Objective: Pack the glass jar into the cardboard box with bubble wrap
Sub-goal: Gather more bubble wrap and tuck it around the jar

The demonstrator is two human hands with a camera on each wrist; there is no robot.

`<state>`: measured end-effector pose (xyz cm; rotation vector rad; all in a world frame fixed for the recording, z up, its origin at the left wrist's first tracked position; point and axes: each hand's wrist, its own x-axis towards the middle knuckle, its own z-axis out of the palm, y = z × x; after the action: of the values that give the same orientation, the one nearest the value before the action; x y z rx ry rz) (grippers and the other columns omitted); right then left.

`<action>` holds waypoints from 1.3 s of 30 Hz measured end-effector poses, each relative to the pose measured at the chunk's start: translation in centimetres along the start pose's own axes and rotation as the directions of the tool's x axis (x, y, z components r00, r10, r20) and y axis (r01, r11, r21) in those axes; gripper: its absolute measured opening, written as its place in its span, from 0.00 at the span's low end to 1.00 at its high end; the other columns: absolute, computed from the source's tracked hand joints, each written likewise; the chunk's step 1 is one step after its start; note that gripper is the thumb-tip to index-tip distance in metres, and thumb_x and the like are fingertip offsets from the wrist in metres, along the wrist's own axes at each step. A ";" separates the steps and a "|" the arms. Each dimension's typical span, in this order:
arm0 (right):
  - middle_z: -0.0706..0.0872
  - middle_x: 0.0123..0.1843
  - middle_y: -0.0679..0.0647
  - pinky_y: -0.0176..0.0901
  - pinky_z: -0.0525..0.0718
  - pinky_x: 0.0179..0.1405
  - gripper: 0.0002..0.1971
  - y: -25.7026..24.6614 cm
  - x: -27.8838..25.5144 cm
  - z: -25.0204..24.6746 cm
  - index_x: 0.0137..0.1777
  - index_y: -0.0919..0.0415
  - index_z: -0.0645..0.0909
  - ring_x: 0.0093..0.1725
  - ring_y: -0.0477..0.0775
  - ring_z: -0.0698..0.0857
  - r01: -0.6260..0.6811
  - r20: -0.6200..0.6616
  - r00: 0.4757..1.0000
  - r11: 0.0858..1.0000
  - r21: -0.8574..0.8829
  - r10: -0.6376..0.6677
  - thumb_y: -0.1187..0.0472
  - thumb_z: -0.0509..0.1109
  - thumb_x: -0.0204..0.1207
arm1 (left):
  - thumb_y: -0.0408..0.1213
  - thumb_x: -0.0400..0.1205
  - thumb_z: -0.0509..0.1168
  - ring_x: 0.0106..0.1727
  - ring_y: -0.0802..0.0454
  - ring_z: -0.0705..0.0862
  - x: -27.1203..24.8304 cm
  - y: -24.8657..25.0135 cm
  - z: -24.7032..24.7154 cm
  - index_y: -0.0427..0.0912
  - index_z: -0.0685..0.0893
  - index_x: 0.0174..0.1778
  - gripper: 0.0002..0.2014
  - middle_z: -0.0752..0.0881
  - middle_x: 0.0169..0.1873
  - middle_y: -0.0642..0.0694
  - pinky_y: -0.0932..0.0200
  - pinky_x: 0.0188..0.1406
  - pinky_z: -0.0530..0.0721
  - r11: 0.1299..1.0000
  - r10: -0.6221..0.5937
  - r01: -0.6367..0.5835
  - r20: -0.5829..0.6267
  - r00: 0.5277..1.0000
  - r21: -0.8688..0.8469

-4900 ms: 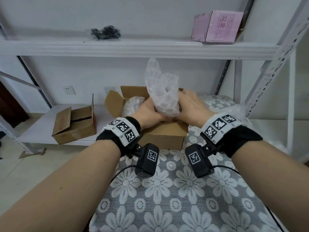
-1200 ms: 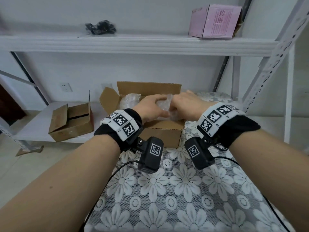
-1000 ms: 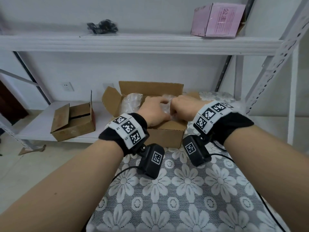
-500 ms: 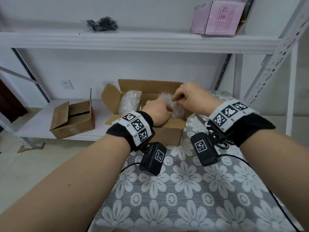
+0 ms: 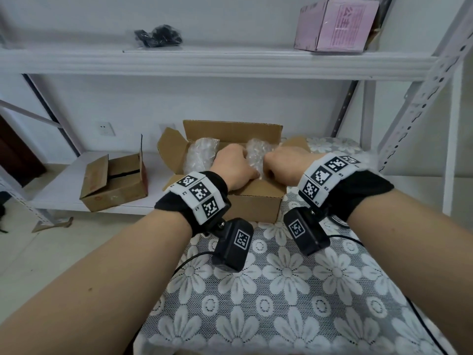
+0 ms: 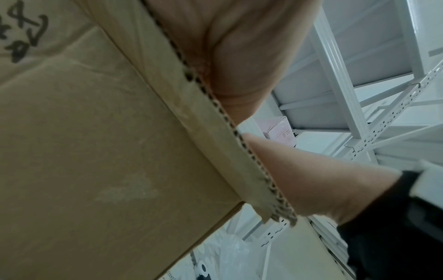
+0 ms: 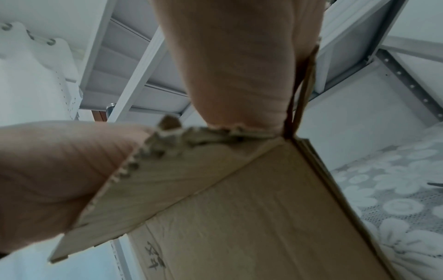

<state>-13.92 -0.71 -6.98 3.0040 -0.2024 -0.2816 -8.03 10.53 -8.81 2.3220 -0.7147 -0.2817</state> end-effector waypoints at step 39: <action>0.85 0.52 0.59 0.49 0.82 0.51 0.10 0.2 1.6 -0.7 0.57 0.64 0.83 0.47 0.58 0.83 -0.040 0.115 0.992 0.988 -0.149 0.057 0.64 0.63 0.80 | 0.29 0.83 0.55 0.64 0.44 0.80 -0.9 -0.2 0.0 0.39 0.66 0.64 0.14 0.82 0.64 0.39 0.45 0.65 0.79 0.990 0.073 -0.093 0.182 0.981 0.107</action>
<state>-12.23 -1.11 -6.59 2.8349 -0.2542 -0.4506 -8.72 11.17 -8.95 2.3886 -0.9360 -0.4236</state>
